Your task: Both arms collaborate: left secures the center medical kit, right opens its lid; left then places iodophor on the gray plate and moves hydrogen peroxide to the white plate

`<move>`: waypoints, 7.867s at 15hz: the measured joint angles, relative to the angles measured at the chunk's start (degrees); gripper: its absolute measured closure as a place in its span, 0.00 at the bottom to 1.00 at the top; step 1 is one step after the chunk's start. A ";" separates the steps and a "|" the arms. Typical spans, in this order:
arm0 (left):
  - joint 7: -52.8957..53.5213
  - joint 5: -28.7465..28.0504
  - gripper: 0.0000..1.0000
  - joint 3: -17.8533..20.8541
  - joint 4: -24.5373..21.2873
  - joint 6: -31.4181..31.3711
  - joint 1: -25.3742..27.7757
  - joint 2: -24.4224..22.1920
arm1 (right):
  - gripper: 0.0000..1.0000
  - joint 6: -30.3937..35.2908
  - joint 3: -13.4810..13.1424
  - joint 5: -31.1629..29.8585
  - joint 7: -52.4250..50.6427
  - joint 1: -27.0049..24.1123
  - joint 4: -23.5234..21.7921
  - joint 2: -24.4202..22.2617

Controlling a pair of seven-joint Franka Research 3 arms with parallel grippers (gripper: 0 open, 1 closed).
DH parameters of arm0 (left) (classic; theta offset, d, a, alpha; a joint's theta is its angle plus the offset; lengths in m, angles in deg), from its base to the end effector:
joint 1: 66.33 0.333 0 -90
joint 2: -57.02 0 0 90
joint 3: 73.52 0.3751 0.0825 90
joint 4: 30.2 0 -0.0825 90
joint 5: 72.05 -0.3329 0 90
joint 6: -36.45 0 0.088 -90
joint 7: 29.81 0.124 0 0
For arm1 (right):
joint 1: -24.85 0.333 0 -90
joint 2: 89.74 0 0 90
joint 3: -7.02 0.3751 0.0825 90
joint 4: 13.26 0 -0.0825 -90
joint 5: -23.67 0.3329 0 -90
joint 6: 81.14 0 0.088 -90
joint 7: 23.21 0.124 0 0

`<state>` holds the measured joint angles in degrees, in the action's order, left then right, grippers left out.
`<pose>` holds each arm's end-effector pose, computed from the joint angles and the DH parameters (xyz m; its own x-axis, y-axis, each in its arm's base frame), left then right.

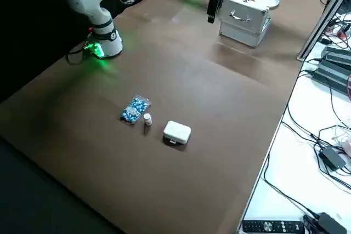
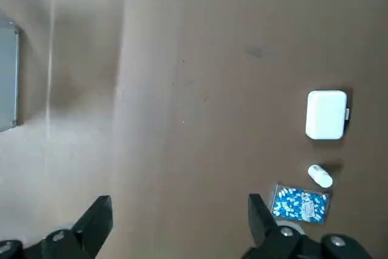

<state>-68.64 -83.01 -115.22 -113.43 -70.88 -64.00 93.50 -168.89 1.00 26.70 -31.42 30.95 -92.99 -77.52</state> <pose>0.5936 -0.3184 0.4272 0.9821 0.0026 -0.1881 0.0293 -0.9898 0.1394 0.5738 0.0153 0.6238 0.9869 0.1469 -0.0670 0.1444 -0.9887 -0.0406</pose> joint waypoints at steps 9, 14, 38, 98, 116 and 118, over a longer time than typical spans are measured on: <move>-9.13 -7.11 0.00 0.21 -4.08 -13.97 -6.31 2.14 | 0.01 -0.02 -0.01 0.01 0.00 -0.41 0.03 -0.04; -12.42 -14.12 0.00 0.64 -3.95 -20.19 -7.62 6.55 | 0.01 0.00 -0.05 0.01 -0.01 -0.50 0.04 -0.10; -14.12 -14.56 0.46 9.66 4.62 -15.00 -15.98 6.77 | 0.01 -2.39 -0.60 -0.03 -0.01 -1.51 0.65 -0.54; -17.39 -13.70 0.67 19.35 8.84 -21.86 -25.89 11.68 | 0.01 -2.55 -0.51 -0.03 -0.02 -2.30 0.80 -1.11; -16.28 12.44 0.67 8.21 9.94 -12.75 -2.17 1.16 | 0.01 -2.44 -0.32 -0.03 -0.02 -2.28 0.83 -1.49; -14.71 14.75 0.67 0.78 9.39 -7.79 9.46 1.18 | 0.01 -2.43 -0.29 -0.03 -0.01 -2.27 0.84 -1.50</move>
<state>-83.36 -68.27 -114.44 -104.04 -78.66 -54.54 94.68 -171.32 0.71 26.67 -31.43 28.68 -92.15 -79.02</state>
